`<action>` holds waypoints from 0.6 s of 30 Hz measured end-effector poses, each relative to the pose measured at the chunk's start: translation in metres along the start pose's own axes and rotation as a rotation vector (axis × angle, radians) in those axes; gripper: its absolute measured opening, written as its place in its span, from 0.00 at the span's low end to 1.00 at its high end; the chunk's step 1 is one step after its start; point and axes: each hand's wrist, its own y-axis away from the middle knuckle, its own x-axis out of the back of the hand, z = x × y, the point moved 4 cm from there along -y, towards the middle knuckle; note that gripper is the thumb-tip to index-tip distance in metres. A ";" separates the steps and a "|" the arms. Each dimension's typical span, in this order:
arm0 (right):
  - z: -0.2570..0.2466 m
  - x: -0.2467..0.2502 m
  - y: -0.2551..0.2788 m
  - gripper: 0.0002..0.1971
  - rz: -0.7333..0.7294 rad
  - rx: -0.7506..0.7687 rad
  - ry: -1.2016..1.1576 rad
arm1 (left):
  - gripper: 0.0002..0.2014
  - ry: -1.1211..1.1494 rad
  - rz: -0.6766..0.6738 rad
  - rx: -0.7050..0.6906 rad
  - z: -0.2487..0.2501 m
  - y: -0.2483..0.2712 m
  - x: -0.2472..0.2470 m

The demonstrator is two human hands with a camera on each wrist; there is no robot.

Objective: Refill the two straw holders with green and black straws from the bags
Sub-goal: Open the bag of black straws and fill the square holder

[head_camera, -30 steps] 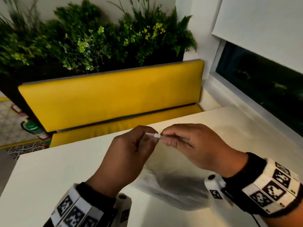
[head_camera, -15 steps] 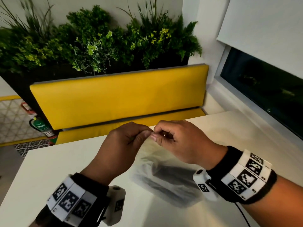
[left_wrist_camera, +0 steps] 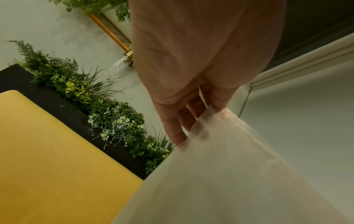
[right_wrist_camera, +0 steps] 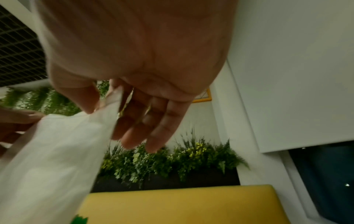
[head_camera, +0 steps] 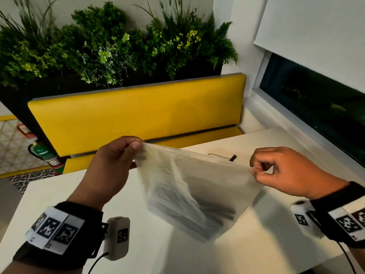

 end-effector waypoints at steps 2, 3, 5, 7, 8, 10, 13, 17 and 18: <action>0.002 0.003 0.001 0.09 -0.057 -0.022 0.008 | 0.12 0.015 -0.019 -0.013 0.002 0.001 -0.002; 0.000 0.004 0.001 0.09 -0.069 -0.019 0.011 | 0.11 0.037 -0.027 -0.015 0.003 0.003 -0.003; -0.007 0.004 -0.004 0.11 -0.051 -0.001 -0.046 | 0.11 0.091 -0.068 -0.013 0.009 0.006 -0.009; -0.018 -0.001 -0.013 0.15 -0.080 -0.020 -0.142 | 0.12 0.103 -0.118 -0.010 0.013 0.006 -0.017; -0.023 -0.006 -0.019 0.13 -0.118 -0.028 -0.183 | 0.12 0.083 -0.116 -0.010 0.013 0.005 -0.019; -0.029 -0.011 -0.026 0.08 -0.161 -0.045 -0.251 | 0.11 -0.018 -0.052 -0.032 0.011 -0.002 -0.019; -0.036 -0.014 -0.026 0.11 -0.212 -0.090 -0.408 | 0.12 -0.110 0.021 -0.078 0.014 -0.005 -0.022; -0.039 -0.016 -0.023 0.08 -0.251 -0.102 -0.370 | 0.10 -0.170 0.017 -0.097 0.018 -0.007 -0.032; -0.036 -0.016 -0.024 0.06 -0.218 -0.124 -0.372 | 0.08 -0.280 0.072 -0.184 0.023 -0.006 -0.031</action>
